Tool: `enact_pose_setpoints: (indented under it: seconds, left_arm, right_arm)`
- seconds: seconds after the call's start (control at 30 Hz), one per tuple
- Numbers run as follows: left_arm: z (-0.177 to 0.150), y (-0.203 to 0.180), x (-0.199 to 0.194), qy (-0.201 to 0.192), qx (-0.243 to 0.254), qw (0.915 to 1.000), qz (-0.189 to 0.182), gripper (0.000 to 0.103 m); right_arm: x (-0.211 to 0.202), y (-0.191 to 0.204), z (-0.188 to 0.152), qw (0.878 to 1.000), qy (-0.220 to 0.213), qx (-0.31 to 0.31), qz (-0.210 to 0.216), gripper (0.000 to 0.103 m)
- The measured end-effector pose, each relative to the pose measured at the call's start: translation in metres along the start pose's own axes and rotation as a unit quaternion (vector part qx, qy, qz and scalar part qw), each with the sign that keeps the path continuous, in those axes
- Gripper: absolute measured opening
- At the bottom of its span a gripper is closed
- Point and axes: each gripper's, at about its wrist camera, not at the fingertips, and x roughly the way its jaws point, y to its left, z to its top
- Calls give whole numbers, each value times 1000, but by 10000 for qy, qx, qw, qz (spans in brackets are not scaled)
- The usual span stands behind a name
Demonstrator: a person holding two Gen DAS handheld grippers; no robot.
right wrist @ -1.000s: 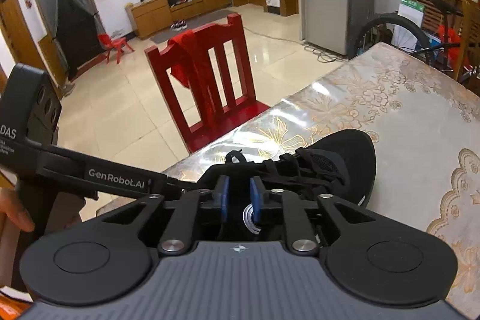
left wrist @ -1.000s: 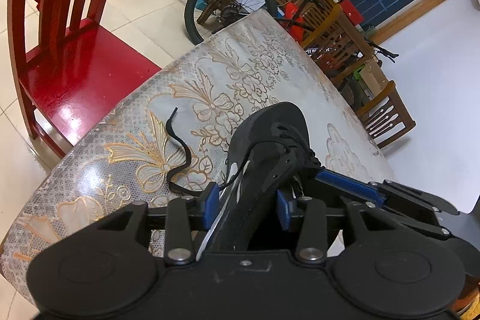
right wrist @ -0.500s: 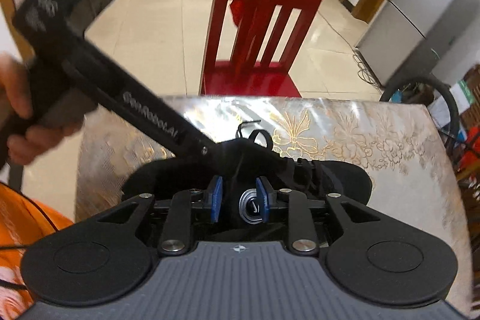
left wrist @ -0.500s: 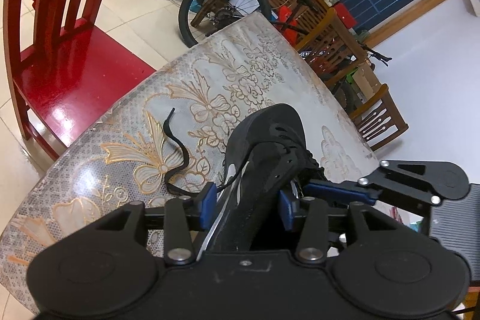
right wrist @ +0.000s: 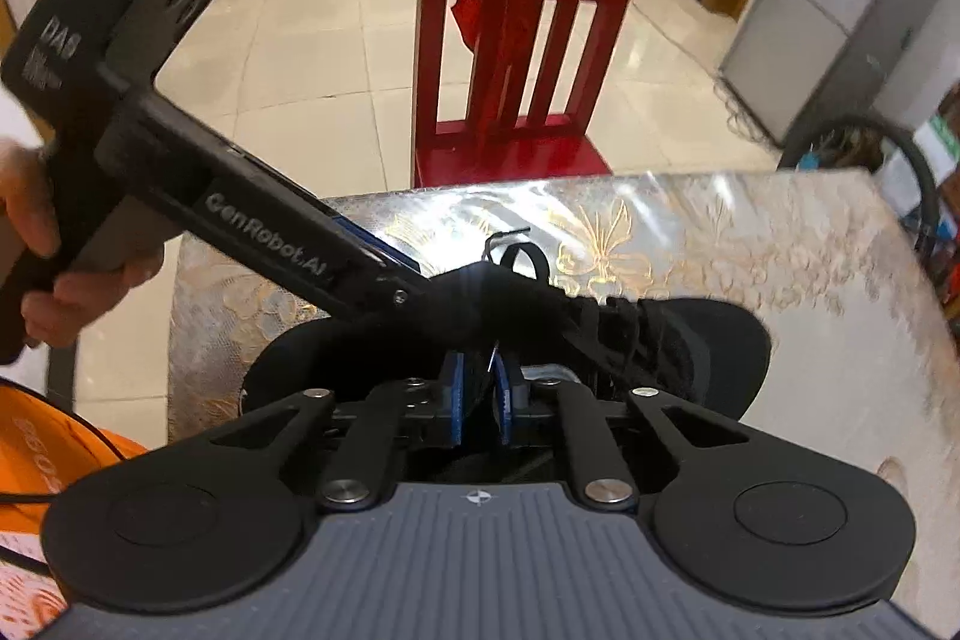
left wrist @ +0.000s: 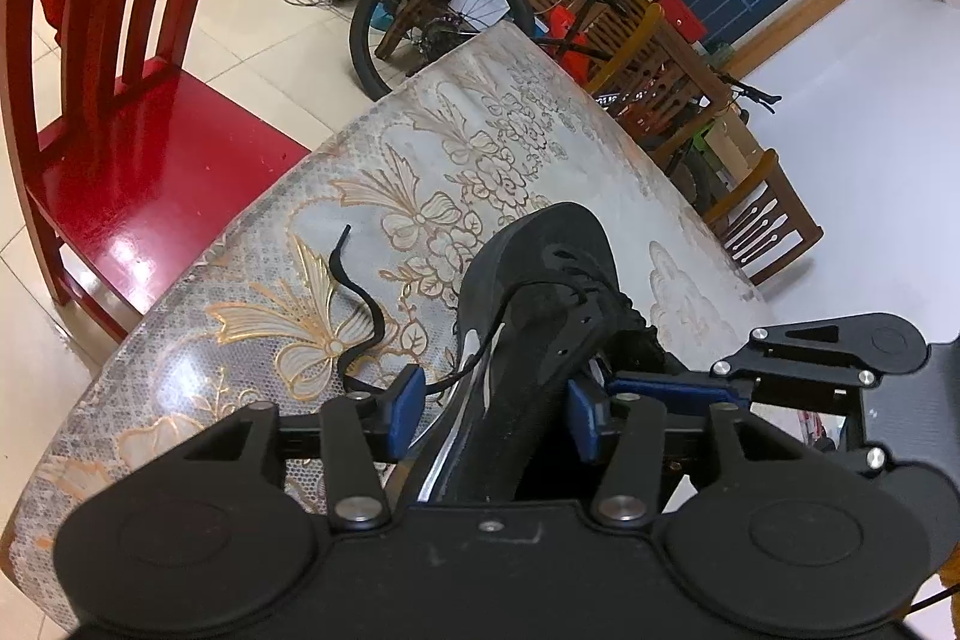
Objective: Lace up shoes with both hands
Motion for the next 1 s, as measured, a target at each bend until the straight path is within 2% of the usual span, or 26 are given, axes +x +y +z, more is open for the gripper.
enact_pose_setpoints:
  seconds: [0.07, 0.13, 0.23, 0.3, 0.33, 0.5, 0.63, 0.8, 0.9, 1.0]
  left_arm:
    - [0, 1, 1, 18, 3, 10000, -5, 49]
    - [0, 1, 1, 36, 13, 10000, 9, 52]
    - [1, 2, 3, 60, 23, 10000, 29, 55]
    - [0, 2, 2, 75, 24, 10000, 21, 55]
    - [0, 3, 1, 85, 24, 10000, 16, 55]
    - [-4, 0, -4, -32, 41, 9999, 134, 59]
    - [-7, -7, -7, -174, 85, 9991, 381, 60]
    - [-12, -6, -10, -394, -535, 9962, 554, 60]
    - [-15, 1, -10, -501, -1035, 9915, 617, 67]
    - [-14, -1, -13, -528, -1152, 9891, 756, 71]
  right_arm:
    - [-1, -5, 2, 9996, 86, 252, 108, 20]
    - [-1, -9, 3, 9988, 167, 408, 196, 20]
    - [1, -5, 4, 9995, 239, 163, 148, 20]
    - [-2, -2, 2, 9996, 195, 79, 174, 4]
    - [-5, -2, 2, 9996, 167, 98, 198, 1]
    - [-17, -13, -8, 9980, -121, 528, 320, 1]
    - [-20, -22, -17, 9944, -421, 840, 478, 1]
    - [-16, -21, -29, 9908, -895, 850, 546, 1]
    - [-13, -21, -34, 9854, -1198, 994, 685, 1]
    - [-6, -22, -36, 9792, -1362, 1241, 849, 1]
